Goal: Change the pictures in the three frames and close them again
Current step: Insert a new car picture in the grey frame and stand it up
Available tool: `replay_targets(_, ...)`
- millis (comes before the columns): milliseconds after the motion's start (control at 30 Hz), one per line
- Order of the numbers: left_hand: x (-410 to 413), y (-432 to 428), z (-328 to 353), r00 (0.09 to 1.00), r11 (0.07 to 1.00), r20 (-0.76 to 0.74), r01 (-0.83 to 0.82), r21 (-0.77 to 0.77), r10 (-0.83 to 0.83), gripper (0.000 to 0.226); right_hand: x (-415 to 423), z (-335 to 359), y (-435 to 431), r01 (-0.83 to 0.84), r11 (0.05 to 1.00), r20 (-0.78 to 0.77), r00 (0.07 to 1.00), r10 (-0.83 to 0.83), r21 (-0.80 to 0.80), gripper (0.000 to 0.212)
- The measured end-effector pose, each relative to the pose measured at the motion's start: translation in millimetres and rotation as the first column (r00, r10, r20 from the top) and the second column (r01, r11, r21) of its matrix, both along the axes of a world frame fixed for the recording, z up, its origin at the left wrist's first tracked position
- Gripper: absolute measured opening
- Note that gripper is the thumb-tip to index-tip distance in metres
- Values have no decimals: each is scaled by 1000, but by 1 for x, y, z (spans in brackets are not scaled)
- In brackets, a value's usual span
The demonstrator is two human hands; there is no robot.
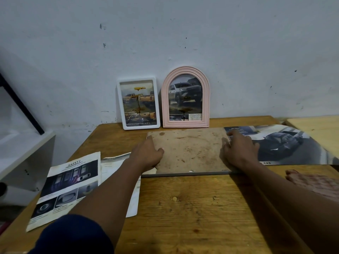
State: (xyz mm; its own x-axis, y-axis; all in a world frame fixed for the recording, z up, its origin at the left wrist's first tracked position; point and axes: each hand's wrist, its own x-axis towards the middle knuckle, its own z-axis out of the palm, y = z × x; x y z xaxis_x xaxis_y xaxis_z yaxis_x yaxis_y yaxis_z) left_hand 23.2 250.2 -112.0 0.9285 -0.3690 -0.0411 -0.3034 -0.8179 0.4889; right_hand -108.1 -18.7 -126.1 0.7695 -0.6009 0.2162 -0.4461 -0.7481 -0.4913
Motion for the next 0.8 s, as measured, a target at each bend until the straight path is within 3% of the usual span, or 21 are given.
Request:
replay_targets(100,3,-7,5,999,999,-36,5,-38,-7,82,-4,14,-1,-14,994,97,995,3,106,35)
replay_targets(267,-3,-25,13,999,970,-42,14,-244,-25,74,-13,67,-23,-61,968,263,965,-4,241,36)
replay_targets(400,-18,-60,24,990,908,-118,26,-418,-83,72,-24,132,-55,-32,985,309,951,-22,171,30)
replay_targets(567,-46,-107,40,905,782,-344,-21,-623,-249,67,-43,211,-76,-48,991,342,940,3,123,20)
replay_targets(667,-63,-130,55,889,782,-311,80,-618,-337,68,-45,243,-72,-101,979,393,919,25,175,14)
replay_targets(800,-74,-143,103,890,714,-241,124,-690,-387,57,-40,267,-40,-301,906,484,865,128,298,25)
